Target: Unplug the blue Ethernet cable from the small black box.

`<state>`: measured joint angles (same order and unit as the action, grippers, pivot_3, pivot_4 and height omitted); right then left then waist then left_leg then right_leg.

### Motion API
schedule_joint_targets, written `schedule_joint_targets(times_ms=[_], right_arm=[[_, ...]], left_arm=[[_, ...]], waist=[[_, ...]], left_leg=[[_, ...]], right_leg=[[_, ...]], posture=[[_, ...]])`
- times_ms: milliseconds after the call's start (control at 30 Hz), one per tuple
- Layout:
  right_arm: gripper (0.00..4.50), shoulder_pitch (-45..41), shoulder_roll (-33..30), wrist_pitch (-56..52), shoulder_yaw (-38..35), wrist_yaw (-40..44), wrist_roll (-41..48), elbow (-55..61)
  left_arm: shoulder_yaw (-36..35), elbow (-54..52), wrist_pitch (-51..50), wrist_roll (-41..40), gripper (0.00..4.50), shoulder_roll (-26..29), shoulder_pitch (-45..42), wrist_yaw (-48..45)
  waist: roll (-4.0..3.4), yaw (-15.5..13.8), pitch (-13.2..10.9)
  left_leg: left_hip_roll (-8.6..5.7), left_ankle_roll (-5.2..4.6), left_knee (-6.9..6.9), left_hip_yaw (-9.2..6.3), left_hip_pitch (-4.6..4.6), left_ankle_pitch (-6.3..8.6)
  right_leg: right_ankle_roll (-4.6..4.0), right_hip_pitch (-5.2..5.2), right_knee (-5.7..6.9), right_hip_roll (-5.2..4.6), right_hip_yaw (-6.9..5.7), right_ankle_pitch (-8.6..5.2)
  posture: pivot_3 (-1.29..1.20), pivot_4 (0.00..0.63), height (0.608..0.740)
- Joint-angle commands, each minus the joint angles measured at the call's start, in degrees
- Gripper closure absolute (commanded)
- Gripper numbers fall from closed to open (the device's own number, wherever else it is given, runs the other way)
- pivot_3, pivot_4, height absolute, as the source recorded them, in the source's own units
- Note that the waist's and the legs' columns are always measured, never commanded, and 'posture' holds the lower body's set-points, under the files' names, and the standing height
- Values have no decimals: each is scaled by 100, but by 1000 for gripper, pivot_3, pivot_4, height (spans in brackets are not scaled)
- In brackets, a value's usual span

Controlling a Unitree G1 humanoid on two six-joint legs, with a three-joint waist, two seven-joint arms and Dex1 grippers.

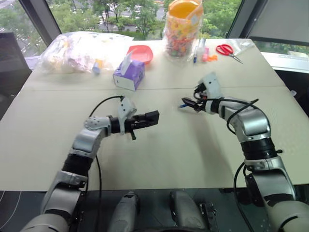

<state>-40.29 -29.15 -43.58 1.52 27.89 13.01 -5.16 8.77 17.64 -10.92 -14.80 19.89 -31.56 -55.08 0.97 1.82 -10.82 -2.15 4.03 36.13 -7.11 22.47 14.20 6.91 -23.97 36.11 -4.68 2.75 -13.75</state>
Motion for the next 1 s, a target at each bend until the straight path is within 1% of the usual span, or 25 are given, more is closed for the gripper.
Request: schedule_joint_targets(times_ms=[33, 167, 300, 367, 400, 467, 600, 633, 767, 867, 1000], right_arm=[[54, 150, -103, -329, -364, -38, 195, 679], [54, 680, -167, -796, -563, -85, 388, 1507], [54, 1026, -84, -1136, -573, -162, 538, 2102], [0, 1109, -49, -1265, -570, -197, 605, 2282], [0, 1139, -35, -1321, -570, -215, 638, 2355], [0, 1229, -42, -1444, -571, -199, 735, 2544], [0, 1424, -181, -1596, -505, -60, 893, 2877], [0, 1502, -251, -1638, -492, 30, 965, 3002], [0, 1762, -453, -1727, -478, 293, 1217, 3401], [0, 2037, -643, -1708, -583, 524, 1448, 3754], [0, 2168, -537, -1886, -928, 593, 1948, 3874]], left_arm=[[-99, 298, 537, 208, 4026, -144, -203, 237], [-81, 801, 1070, 436, 4026, -340, -259, 440], [-98, 1045, 1311, 508, 4026, -319, -188, 422], [-111, 1079, 1320, 498, 2975, -298, -132, 403], [-116, 1082, 1319, 499, 2686, -286, -106, 400], [-134, 1036, 1294, 487, 1748, -263, -42, 399], [-197, 891, 1199, 430, 142, -180, 50, 379], [-255, 802, 1114, 362, 62, -145, 76, 378], [-478, 289, 681, 92, 62, 73, 254, 320], [-717, -591, 8, -226, 62, 487, 592, 228], [-1073, -1789, -962, -729, 62, 1127, 1132, 123]], waist=[[0, 2, 0], [0, 3, 1], [0, 42, 1], [0, 57, 1], [0, 64, 1], [-1, 61, 1], [-1, 43, 1], [-1, 41, 1], [0, 47, 1], [0, 76, 1], [0, 62, 0]], left_leg=[[0, 0, -1, 0, 0, 0], [0, -1, 1, 0, -1, 0], [0, -1, 1, 0, -2, 0], [0, -1, 2, 0, -4, 0], [1, -2, 3, 0, -6, 0], [1, -2, 2, 0, -10, 0], [1, -2, 3, 0, -10, 0], [1, -2, 3, 0, -9, 0], [1, -2, 2, -1, -9, 0], [4, -4, -2, -2, -9, 1], [6, -6, 3, -1, -13, 2]], right_leg=[[0, 0, 0, 0, 0, 0], [0, 2, 1, 1, 0, 0], [1, 3, 3, 1, 0, 0], [1, 4, 3, 1, 0, 0], [2, 6, 4, 1, 0, 0], [2, 11, 3, 2, 0, 0], [2, 12, 3, 1, 0, 0], [2, 12, 2, 1, 0, 0], [3, 14, 1, 1, -1, 0], [3, 10, 1, 2, 0, 0], [3, 16, 2, 3, -1, -1]], posture=[[0, 150, 740], [0, 150, 740], [0, 150, 740], [0, 150, 740], [0, 150, 740], [0, 150, 740], [0, 150, 740], [0, 150, 740], [0, 150, 740], [0, 150, 740], [0, 150, 740]])
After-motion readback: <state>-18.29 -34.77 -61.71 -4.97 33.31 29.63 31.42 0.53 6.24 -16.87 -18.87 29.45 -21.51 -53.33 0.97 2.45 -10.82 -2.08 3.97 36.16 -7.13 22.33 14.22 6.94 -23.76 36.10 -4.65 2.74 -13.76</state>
